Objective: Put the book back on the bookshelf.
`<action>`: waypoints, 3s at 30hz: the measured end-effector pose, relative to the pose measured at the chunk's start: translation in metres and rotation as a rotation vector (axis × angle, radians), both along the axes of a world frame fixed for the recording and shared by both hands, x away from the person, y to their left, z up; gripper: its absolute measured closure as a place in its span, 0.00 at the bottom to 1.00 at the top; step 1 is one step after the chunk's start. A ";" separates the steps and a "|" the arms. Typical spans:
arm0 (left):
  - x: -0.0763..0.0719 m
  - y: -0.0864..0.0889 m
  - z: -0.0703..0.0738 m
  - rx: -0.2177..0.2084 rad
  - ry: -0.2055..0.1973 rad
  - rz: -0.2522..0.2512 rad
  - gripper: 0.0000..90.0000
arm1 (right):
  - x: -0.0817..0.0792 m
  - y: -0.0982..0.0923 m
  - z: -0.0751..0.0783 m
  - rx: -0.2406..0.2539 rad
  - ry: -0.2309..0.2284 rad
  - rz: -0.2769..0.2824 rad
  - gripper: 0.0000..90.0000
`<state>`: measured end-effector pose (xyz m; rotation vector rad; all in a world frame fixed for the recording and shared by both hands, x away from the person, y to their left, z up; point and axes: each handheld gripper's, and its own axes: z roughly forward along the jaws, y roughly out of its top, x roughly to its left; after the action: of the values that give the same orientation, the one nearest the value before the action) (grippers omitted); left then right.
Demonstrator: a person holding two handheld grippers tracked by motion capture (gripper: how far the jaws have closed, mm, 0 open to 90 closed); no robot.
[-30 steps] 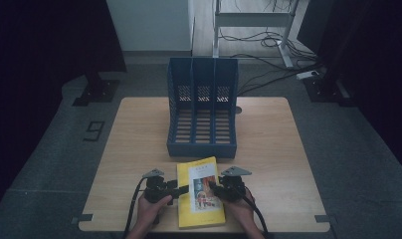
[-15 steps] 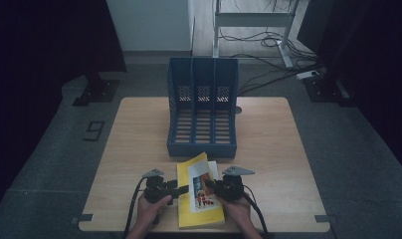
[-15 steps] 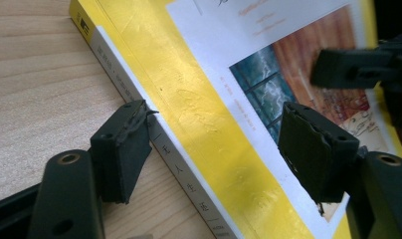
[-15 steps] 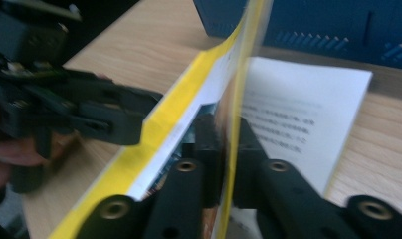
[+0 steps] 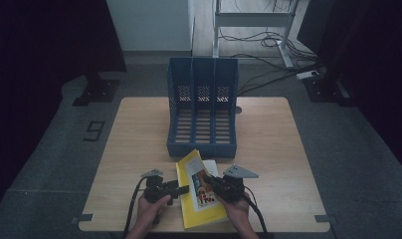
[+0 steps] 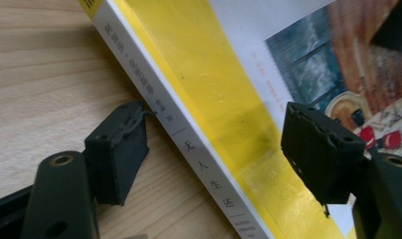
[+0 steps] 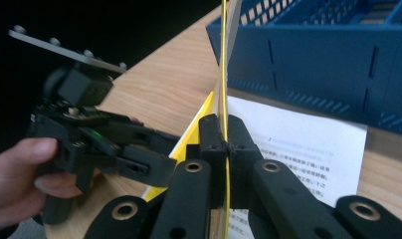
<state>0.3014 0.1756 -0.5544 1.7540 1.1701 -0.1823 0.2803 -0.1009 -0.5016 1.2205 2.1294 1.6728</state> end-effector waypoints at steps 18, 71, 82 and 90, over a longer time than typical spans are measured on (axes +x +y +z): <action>-0.001 -0.005 0.000 0.005 0.003 0.015 0.33 | 0.003 -0.002 -0.005 -0.076 0.033 0.002 0.97; -0.003 0.005 0.002 0.043 -0.016 0.068 0.58 | 0.014 0.006 -0.037 -0.344 0.152 -0.007 0.46; -0.010 0.012 0.014 -0.012 -0.089 0.057 0.69 | 0.010 0.002 -0.029 -0.282 0.106 -0.002 0.52; -0.015 0.022 0.036 -0.026 -0.174 0.043 0.75 | 0.003 0.003 -0.015 -0.239 0.031 0.026 0.53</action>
<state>0.2865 0.1977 -0.5187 1.6850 1.0733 -0.0187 0.2834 -0.0977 -0.5169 1.1582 2.2932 1.3668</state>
